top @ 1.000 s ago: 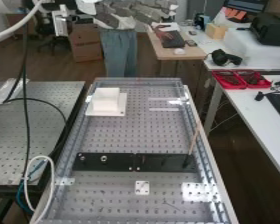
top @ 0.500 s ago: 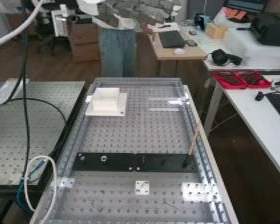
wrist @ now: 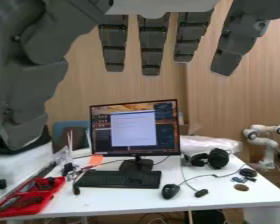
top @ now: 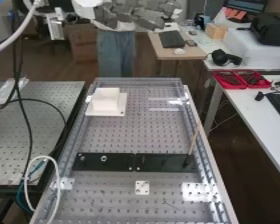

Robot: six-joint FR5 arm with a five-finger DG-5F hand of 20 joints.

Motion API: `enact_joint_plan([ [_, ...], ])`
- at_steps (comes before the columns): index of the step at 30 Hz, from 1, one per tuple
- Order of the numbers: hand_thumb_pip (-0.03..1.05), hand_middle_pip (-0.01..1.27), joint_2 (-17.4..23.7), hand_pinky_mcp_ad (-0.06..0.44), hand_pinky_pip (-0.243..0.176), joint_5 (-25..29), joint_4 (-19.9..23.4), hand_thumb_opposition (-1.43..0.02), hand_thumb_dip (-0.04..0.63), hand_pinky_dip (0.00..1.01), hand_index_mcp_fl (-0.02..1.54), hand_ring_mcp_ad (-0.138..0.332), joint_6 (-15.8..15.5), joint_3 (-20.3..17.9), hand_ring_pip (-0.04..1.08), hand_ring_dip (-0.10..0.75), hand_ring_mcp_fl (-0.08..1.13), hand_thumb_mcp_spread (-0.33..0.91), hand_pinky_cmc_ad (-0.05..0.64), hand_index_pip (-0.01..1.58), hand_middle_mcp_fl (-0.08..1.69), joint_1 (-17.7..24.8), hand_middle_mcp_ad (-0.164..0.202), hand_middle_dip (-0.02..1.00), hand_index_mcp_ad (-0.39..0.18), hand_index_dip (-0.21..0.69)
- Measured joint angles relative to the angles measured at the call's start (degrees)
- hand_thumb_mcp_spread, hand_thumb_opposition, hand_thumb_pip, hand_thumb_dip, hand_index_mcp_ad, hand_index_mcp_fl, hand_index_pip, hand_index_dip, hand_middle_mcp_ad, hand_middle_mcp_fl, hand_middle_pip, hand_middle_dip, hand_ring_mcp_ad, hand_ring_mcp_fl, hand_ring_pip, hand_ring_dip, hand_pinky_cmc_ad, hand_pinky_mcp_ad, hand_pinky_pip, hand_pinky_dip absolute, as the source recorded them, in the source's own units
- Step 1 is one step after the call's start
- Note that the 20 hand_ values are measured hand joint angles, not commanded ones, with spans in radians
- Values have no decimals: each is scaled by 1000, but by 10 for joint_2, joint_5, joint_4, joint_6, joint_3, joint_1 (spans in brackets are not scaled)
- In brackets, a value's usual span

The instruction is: Grab the bearing and place it in the white container

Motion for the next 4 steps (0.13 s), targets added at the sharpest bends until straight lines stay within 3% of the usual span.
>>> enact_joint_plan([
  [4,463,129,3,295,-61,3,5,-679,113,269,161,126,8,-6,99,82,0,253,361,101,147,-5,59,202,-127,58],
])
